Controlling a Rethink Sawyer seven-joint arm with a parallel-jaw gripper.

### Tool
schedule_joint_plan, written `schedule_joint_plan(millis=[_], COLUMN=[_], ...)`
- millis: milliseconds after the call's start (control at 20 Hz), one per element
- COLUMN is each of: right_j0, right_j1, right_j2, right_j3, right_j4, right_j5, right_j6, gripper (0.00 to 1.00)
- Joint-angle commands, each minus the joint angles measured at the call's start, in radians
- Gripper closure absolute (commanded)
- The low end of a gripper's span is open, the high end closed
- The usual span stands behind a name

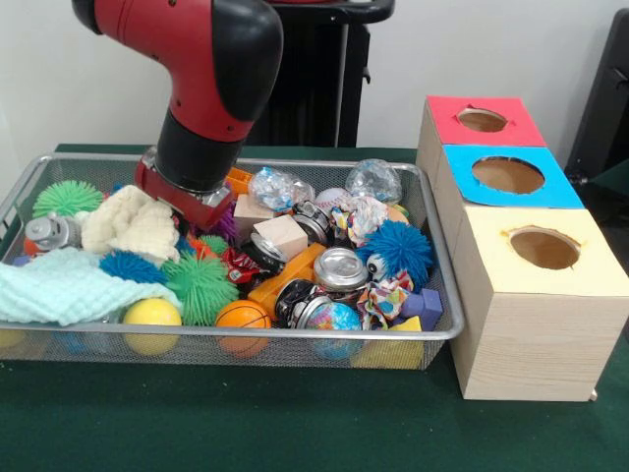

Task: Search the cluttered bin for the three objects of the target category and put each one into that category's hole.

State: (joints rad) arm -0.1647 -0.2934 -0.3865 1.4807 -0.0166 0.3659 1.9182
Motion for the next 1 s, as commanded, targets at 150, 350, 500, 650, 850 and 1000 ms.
schedule_joint_plan(millis=[150, 350, 500, 650, 850, 1000], right_j0=[0.029, 0.064, 0.093, 0.129, 0.176, 0.206], right_j1=[-0.129, -0.153, -0.167, -0.181, -0.188, -0.186], right_j2=[0.136, 0.113, 0.096, 0.074, 0.043, 0.022], right_j3=[0.013, 0.006, 0.007, 0.006, 0.005, 0.000], right_j4=[0.052, 0.072, 0.088, 0.107, 0.137, 0.161], right_j5=[0.036, 0.089, 0.121, 0.162, 0.203, 0.230], right_j6=[0.130, 0.153, 0.175, 0.200, 0.236, 0.260], gripper=[1.00, 1.00, 1.00, 1.00, 1.00, 1.00])
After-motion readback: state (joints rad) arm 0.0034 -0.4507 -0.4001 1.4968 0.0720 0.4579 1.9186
